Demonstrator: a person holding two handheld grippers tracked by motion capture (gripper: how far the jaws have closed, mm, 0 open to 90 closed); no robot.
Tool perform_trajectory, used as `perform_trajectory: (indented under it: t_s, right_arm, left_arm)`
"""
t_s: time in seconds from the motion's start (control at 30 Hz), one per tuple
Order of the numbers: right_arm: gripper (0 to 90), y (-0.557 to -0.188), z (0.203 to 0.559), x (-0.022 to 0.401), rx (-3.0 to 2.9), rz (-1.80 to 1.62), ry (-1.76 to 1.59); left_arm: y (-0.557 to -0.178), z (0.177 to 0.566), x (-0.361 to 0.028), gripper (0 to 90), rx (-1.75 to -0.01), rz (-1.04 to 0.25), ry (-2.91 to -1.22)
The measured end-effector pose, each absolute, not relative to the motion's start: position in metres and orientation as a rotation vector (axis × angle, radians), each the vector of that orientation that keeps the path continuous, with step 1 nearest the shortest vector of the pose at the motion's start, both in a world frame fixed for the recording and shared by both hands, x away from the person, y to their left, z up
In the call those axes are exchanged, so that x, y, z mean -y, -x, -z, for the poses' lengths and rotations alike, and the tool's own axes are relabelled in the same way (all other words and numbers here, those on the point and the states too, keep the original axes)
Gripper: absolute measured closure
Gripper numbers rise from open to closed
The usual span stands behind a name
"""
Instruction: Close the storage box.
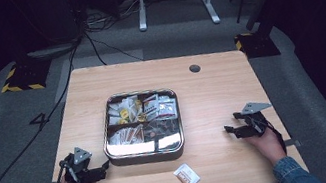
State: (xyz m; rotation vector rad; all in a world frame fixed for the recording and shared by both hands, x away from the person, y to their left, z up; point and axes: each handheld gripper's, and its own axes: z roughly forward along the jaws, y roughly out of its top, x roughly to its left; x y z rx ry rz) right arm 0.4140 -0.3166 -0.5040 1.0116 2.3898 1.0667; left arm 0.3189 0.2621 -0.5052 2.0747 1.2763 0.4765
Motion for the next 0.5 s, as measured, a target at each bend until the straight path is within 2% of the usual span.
perform_trajectory:
  t_s: [0.03,0.2,0.5]
  right_arm:
    - [23.3,-0.414,0.504,0.3166,-2.39,-1.067,-1.012]
    - [12.0,-0.417,0.5049,0.3153,-2.418,-1.046,-1.014]
    - [11.7,-0.4173,0.505,0.3153,-2.416,-1.043,-1.017]
  left_arm:
    - [-0.3189,0.5052,-0.2621,15.1,-1.276,-0.477,-2.075]
    - [-0.3189,0.5052,-0.2621,15.1,-1.276,-0.476,-2.075]
    - [-0.319,0.5052,-0.262,15.1,-1.276,-0.475,-2.074]
